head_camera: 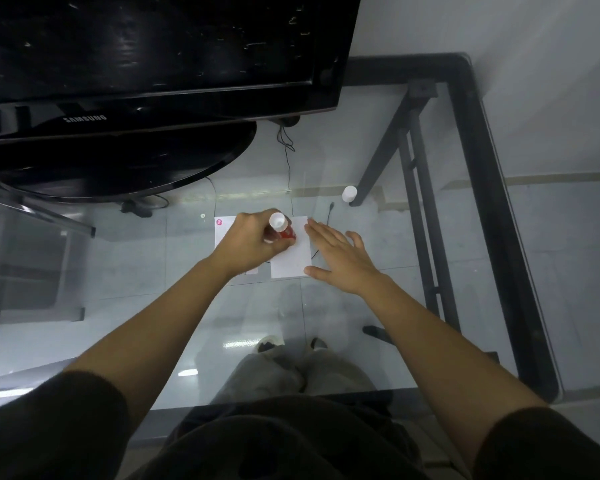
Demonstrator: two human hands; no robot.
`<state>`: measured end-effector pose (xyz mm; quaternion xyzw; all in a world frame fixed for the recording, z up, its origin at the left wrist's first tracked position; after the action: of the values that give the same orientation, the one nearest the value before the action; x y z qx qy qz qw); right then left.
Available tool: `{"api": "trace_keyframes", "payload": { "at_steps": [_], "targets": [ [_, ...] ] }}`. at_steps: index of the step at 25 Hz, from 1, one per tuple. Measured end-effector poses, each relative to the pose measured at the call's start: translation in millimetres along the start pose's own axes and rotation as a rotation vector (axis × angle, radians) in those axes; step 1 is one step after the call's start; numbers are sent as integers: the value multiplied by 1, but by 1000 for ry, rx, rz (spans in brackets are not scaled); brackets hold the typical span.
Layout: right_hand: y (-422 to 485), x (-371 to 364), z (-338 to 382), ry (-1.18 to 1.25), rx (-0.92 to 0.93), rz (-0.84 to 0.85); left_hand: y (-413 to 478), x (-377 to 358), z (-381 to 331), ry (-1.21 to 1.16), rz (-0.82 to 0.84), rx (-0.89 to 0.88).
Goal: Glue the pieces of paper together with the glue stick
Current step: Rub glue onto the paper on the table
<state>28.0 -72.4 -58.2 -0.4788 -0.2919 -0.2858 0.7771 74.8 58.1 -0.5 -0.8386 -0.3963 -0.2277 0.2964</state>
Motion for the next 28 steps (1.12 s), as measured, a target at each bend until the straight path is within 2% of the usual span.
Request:
{"api": "trace_keyframes", "payload": {
  "at_steps": [5, 9, 15, 19, 23, 28],
  "targets": [
    [0, -4, -7, 27, -93, 34, -18, -26, -8, 29, 70, -40],
    [2, -5, -8, 54, -94, 70, -2, -22, -9, 72, 101, -61],
    [4, -5, -8, 63, -93, 82, 33, 7, -4, 141, 49, -17],
    [5, -6, -8, 57, -99, 74, 29, 19, -4, 72, -35, -8],
    [5, -7, -9, 64, -96, 77, 2, -13, -11, 64, 95, -86],
    [5, -7, -9, 47, -97, 80, -3, -30, -13, 43, 134, -100]
  ]
}}
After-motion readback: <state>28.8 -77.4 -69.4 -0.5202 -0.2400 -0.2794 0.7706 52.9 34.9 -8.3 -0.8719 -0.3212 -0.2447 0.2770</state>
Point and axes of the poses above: each hand's wrist, its own y-axis towards the middle knuckle, its own x-axis out of the back of the hand, z = x × y, the point moved 9 cm from there along y, towards the middle knuckle, and after that the axes turned 11 degrees about z, right-handed, at the moved point
